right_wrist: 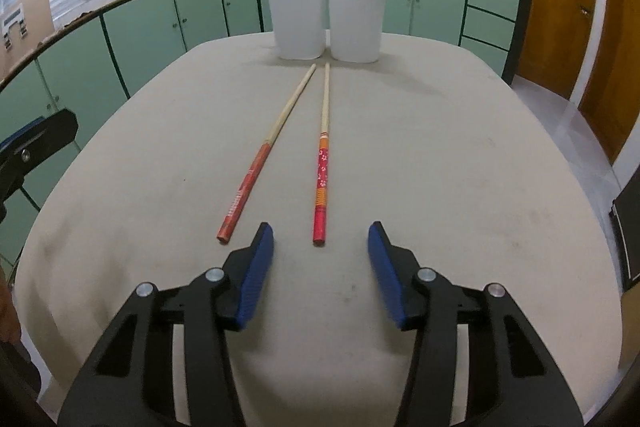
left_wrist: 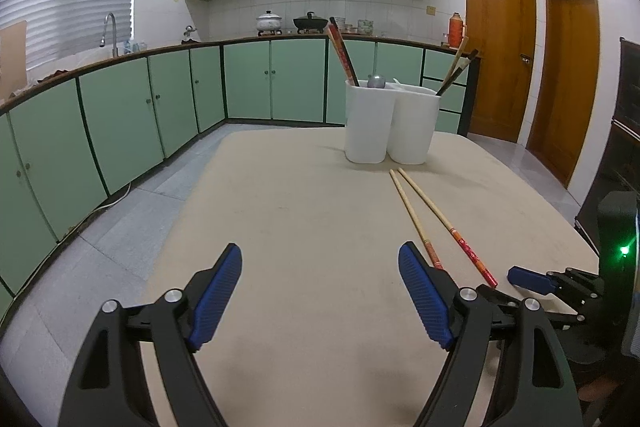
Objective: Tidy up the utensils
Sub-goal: 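Lower the right gripper and close it on a red-patterned chopstick, then close the left gripper on the other red chopstick while the right holds its own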
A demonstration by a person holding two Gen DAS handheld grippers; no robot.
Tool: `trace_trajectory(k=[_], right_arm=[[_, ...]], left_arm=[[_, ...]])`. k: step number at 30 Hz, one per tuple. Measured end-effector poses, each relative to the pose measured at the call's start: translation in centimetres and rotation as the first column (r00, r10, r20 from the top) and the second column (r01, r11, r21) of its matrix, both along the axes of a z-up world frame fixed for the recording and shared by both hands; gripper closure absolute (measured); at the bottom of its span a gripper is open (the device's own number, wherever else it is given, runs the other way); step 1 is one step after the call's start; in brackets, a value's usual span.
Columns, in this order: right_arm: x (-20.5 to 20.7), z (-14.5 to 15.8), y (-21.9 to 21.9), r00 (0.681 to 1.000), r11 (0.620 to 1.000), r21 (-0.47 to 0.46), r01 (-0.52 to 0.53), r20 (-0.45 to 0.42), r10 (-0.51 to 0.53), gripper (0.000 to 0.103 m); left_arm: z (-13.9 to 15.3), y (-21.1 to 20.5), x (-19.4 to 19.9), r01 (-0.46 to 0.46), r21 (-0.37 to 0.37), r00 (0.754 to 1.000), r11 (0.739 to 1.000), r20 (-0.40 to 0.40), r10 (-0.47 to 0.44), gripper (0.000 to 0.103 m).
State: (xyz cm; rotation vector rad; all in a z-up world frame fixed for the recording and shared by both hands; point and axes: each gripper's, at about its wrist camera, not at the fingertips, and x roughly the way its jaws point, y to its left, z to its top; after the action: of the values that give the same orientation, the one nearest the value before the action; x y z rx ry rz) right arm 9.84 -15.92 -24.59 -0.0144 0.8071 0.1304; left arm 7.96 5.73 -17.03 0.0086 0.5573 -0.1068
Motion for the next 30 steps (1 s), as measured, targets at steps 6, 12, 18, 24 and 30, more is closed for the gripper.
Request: trace_trajectory(k=[6,12,18,24,30], right_arm=[[0.2,0.0,-0.9,1.0,0.999,0.032,0.025,-0.001,-0.025,0.061],[0.2,-0.1,-0.7,1.0,0.999,0.024,0.022,0.009,-0.022,0.078],[0.3,-0.1,-1.3,1.0,0.999,0.054,0.009,0.004,-0.009,0.098],[-0.1,0.4,-3.3,0.998,0.997,0.059,0.055,0.014,-0.056,0.098],[-0.9,1.5,-5.5,0.994,0.994,0.063,0.092,0.051,-0.095,0.098]], left_arm=[[0.0,-0.8,0.0,0.016,0.004,1.0,1.0,-0.003,-0.016,0.024],[0.0,-1.8,0.0,0.036,0.011,0.999,0.999,-0.007,-0.036,0.024],[-0.1,-3.0,0.1,0.047,0.009,0.999,0.999,-0.022,-0.047,0.024],[-0.9,-4.6,0.4,0.068,0.008,0.996,0.998,-0.057,-0.067,0.024],[-2.5,-7.1,0.9,0.103,0.001,0.988,0.995,-0.112,-0.102,0.027]])
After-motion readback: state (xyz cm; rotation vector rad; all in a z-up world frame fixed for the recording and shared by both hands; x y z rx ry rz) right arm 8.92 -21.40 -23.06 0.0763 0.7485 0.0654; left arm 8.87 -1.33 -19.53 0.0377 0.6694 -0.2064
